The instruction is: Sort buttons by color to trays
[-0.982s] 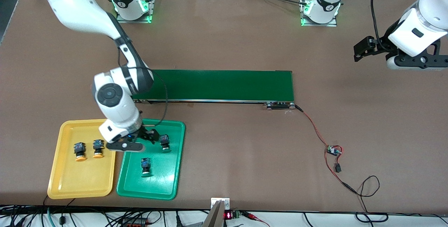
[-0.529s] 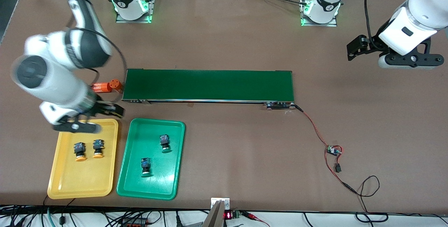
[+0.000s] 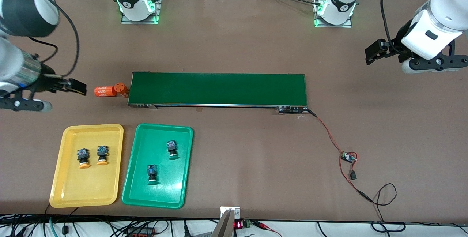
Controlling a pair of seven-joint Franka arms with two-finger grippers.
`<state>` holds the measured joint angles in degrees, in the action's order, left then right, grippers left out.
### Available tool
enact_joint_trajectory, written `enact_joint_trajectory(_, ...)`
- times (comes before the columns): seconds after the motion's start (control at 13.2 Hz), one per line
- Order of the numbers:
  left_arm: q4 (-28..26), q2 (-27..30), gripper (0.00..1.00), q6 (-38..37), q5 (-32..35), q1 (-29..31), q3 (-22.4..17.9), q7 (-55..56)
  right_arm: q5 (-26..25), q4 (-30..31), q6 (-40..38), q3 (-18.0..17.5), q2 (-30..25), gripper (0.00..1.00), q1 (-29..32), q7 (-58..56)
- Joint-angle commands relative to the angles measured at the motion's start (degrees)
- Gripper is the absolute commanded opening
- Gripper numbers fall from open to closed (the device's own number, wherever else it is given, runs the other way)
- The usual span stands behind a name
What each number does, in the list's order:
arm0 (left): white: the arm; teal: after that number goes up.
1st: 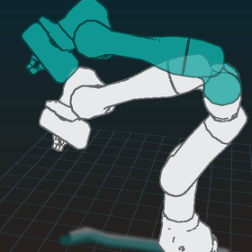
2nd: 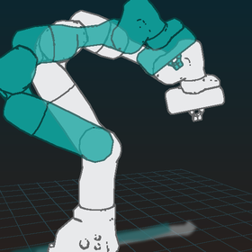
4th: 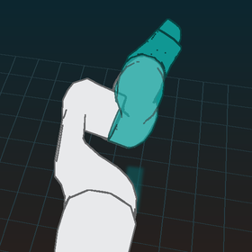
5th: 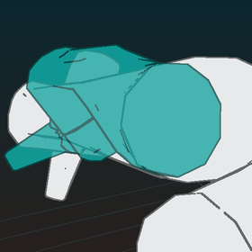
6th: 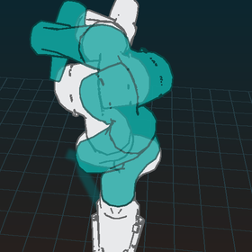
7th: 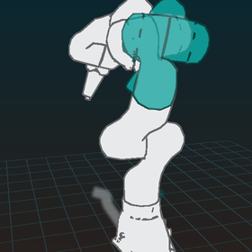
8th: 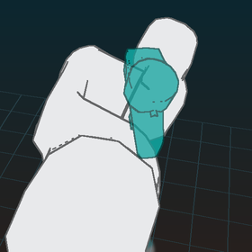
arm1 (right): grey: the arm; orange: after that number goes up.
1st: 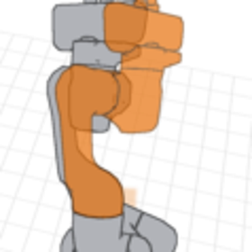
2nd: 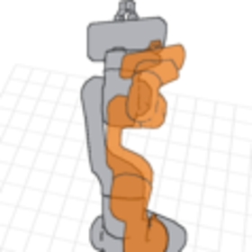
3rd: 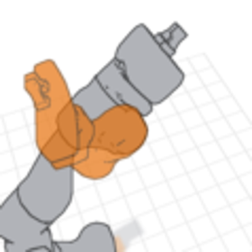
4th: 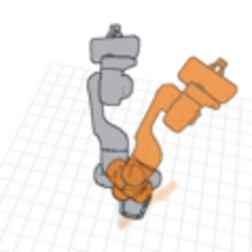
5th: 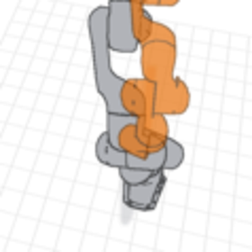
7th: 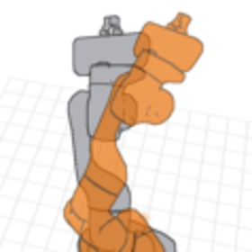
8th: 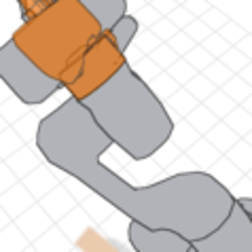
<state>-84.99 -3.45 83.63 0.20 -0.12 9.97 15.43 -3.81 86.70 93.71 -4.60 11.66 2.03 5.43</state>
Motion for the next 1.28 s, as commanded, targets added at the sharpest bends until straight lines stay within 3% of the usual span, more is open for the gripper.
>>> enact_joint_trajectory(0.0, 1.93, -0.42, 1.00, -2.33, 3.04, -0.05, 0.66, 0.39, 2.14, 3.56, -0.99, 3.19, -4.18, 1.00, 0.69, -7.87)
enact_joint_trajectory(0.38, 1.93, -0.51, 1.00, -2.15, 3.75, -0.67, 0.58, -0.05, 2.32, 6.99, -3.26, 4.69, -8.85, 1.00, 0.52, -7.98)
enact_joint_trajectory(1.21, 4.30, -0.42, 1.00, -2.24, 2.97, 0.12, -0.21, 0.57, 2.41, 7.08, -4.33, 4.34, -8.41, 1.00, 0.17, -7.36)
